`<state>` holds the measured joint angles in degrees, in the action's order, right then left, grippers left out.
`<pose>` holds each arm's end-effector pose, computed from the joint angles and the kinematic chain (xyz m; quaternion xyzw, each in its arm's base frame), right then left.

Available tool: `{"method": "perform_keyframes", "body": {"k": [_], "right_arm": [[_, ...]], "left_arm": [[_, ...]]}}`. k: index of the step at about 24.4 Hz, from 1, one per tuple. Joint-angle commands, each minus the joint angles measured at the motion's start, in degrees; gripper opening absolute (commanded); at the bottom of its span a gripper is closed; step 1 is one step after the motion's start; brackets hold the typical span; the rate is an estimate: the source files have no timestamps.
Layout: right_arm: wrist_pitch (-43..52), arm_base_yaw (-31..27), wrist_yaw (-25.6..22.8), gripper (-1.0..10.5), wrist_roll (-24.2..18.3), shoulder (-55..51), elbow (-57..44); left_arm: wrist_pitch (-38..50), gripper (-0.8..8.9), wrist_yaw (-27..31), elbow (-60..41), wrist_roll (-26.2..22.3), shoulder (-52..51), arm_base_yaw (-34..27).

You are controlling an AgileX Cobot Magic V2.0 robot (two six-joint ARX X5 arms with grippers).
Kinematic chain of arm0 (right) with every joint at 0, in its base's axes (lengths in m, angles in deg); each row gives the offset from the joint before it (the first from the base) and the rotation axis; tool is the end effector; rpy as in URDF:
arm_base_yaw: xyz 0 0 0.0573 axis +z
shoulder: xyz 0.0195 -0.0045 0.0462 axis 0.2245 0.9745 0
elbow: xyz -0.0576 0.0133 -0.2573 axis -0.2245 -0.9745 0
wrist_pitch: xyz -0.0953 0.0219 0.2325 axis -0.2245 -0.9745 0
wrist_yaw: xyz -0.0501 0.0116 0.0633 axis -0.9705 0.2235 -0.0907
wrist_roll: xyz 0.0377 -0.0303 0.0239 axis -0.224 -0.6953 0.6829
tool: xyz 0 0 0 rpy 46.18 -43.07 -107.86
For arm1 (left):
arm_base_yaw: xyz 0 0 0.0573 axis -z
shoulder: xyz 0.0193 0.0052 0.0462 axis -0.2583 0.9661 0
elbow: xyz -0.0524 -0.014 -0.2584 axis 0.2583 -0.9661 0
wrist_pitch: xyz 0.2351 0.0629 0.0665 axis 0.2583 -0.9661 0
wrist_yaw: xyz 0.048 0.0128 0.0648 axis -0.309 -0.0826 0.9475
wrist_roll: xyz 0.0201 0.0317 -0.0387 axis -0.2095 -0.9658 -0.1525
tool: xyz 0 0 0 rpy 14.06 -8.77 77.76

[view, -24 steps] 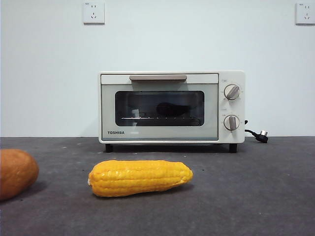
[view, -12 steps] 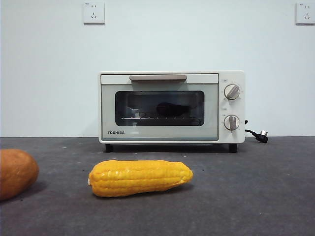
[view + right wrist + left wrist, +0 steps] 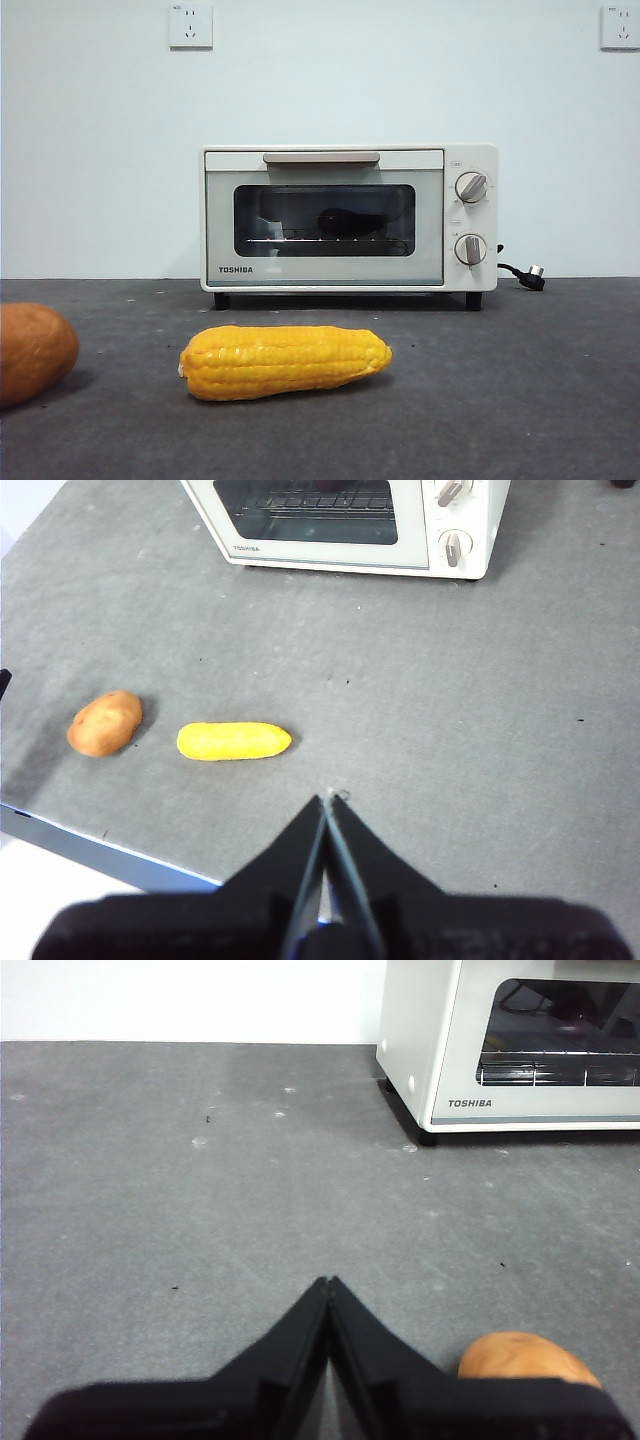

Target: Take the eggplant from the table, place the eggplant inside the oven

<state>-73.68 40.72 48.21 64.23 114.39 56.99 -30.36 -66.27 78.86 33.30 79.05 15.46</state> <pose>0.0276 0.0154 0.4146 0.0370 0.3257 0.2039 0.9225 0.0941 -0.0031 0.1535 -0.0274 0.1046 -0.0431 0.9932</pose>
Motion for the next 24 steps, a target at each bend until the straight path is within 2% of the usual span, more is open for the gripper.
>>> {"method": "perform_keyframes", "body": {"k": [1, 2, 3, 5, 6, 10, 13, 24], "right_arm": [[-1.42, 0.13, -0.09, 0.0, -0.13, -0.02, 0.13], [-1.33, -0.13, -0.94, 0.0, -2.34, -0.04, 0.13], [-1.33, -0.55, -4.31, 0.0, -5.29, -0.09, 0.13], [0.44, -2.86, -10.93, 0.0, -8.17, -0.35, -0.09], [2.54, -4.79, -12.11, 0.0, -9.09, -1.07, -0.48], [15.13, -14.38, -12.28, 0.0, -10.64, -7.61, -5.14], [24.94, -18.34, -12.28, 0.0, -10.97, -14.10, -13.77], [52.22, -19.63, -12.41, 0.0, -10.36, -28.55, -48.35]], "left_arm": [[0.66, -0.03, -0.15, -0.68, 0.52, 0.02, -0.07], [0.66, -0.03, -0.15, -0.68, 0.52, 0.02, -0.07], [0.66, -0.03, -0.15, -0.68, 0.52, 0.00, -0.07], [0.66, -0.03, -0.15, -0.68, 0.52, 0.02, -0.07], [0.66, -0.03, -0.15, -0.68, 0.52, 0.00, -0.07], [0.66, -0.03, -0.15, -0.68, 0.52, 0.02, -0.07], [0.66, -0.03, -0.15, -0.68, 0.52, 0.02, -0.07], [0.66, -0.03, -0.15, -0.68, 0.52, 0.02, -0.07]]}}
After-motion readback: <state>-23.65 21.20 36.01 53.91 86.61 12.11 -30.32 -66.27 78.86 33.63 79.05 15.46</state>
